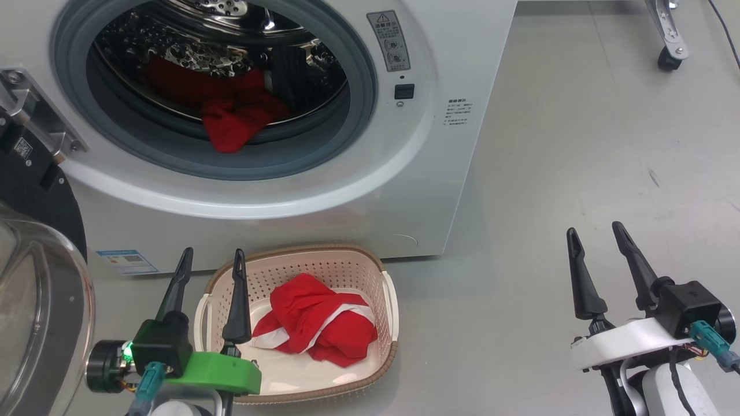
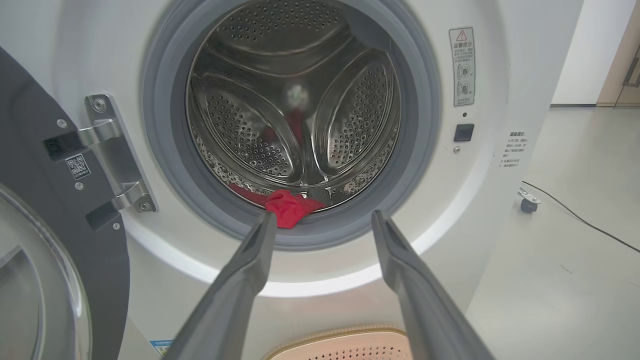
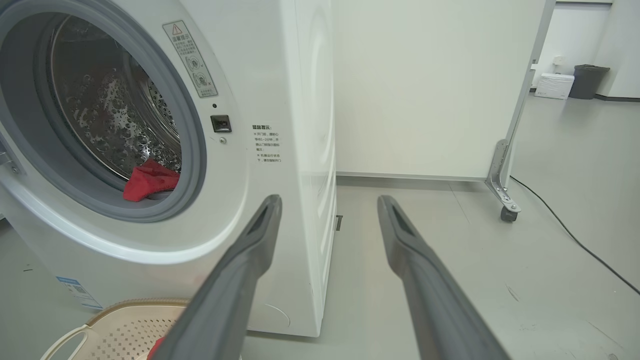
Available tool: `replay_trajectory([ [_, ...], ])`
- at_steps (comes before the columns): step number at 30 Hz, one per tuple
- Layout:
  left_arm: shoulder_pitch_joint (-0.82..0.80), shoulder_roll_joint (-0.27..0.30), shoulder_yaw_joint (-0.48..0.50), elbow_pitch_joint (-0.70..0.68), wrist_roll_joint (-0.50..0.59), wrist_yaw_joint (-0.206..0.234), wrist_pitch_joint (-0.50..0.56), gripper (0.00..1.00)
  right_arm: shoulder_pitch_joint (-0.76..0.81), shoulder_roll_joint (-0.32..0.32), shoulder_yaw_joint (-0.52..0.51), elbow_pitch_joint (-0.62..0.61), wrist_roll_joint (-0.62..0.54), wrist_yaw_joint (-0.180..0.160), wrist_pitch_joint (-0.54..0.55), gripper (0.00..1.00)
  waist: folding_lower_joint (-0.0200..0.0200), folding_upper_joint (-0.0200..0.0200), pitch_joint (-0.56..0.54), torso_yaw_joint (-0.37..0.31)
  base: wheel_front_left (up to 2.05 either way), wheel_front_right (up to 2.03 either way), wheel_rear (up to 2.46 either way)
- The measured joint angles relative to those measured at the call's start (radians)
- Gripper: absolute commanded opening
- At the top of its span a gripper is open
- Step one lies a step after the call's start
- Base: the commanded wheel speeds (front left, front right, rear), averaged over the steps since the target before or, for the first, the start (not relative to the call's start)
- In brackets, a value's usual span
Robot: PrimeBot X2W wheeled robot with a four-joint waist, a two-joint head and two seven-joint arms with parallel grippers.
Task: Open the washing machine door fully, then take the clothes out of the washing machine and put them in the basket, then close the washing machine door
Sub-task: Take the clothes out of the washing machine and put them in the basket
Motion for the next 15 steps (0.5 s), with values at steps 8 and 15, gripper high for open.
replay_trajectory([
  [8, 0.013, 0.001, -0.006, -0.015, 0.000, 0.000, 0.000, 1.00, 0.007, 0.001, 0.003, -0.005, 0.000, -0.001, 0.000, 1.00, 0.0001, 0.0000, 0.002, 0.001, 0.00, 0.00, 0.00],
  [15, 0.027, 0.002, -0.007, -0.031, 0.000, 0.000, 0.000, 1.00, 0.012, 0.002, 0.004, -0.007, 0.000, -0.001, 0.000, 1.00, 0.0001, 0.0000, 0.007, 0.000, 0.00, 0.00, 0.00],
])
